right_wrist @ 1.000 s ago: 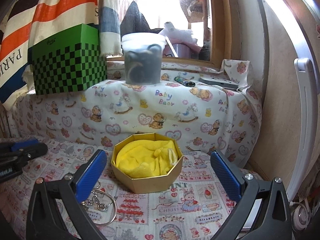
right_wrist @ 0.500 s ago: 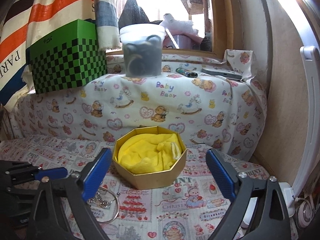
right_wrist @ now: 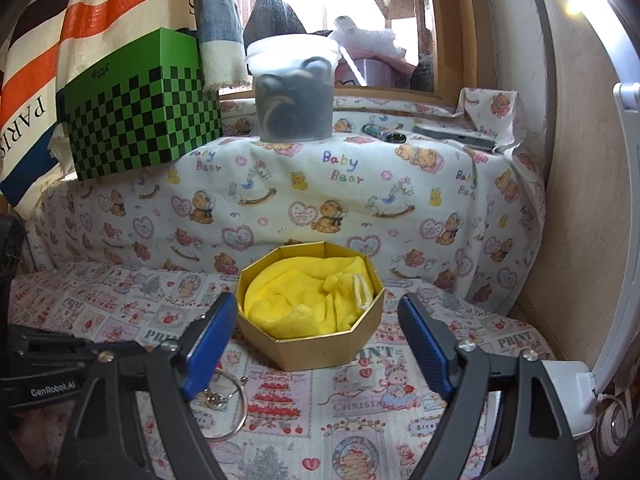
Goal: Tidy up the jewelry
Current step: 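Lower the left tool onto the jewelry pile and grasp the red pendant, then grasp the silver bangle with the right tool while the left tool holds the pendant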
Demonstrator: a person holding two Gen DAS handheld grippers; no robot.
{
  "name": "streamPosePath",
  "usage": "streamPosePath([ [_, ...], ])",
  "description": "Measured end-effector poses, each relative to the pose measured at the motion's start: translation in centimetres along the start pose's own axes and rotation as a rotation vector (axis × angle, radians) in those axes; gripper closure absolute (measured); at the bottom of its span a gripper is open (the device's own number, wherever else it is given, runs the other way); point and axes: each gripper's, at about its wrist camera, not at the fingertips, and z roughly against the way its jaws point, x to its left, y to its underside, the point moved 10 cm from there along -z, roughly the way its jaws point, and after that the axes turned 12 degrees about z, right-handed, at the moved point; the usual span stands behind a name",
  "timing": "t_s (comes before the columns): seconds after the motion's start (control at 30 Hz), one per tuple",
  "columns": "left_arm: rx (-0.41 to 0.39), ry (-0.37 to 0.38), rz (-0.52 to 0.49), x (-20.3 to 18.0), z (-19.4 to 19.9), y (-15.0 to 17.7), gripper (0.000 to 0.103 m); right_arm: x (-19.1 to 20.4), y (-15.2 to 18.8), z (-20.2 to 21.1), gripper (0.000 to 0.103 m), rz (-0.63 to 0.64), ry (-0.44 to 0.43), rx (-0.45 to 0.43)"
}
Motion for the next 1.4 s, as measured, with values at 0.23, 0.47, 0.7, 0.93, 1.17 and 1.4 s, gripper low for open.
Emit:
streamPosePath([
  [0.23, -0.211, -0.227, -0.095, 1.0, 5.8, -1.4, 0.101, 2.1, 0.7, -0.2, 0.042, -0.030, -0.158, 0.068],
  [0.47, -0.454, -0.305, -0.071, 2.2, 11.8, -4.4, 0.101, 5.9, 2.4, -1.0, 0.050, 0.027, -0.267, 0.186],
  [0.7, -0.467, -0.309, -0.088, 1.8, 12.4, -4.5, 0.101, 8.2, 3.6, -2.1, 0.028, 0.090, -0.228, 0.288],
  [0.93, -0.421, -0.336, -0.057, 2.6, 10.6, -4.2, 0.101, 10.0, 5.3, -4.2, 0.028, 0.146, -0.192, 0.372],
  [1.17, -0.373, -0.332, 0.008, 4.4, 9.7, -4.3, 0.101, 10.1, 5.4, -3.9, 0.043, 0.097, -0.272, 0.376],
  [1.4, -0.388, -0.351, 0.001, 4.6, 9.9, -4.3, 0.101, 8.9, 4.4, -1.7, 0.043, 0.041, -0.339, 0.333],
])
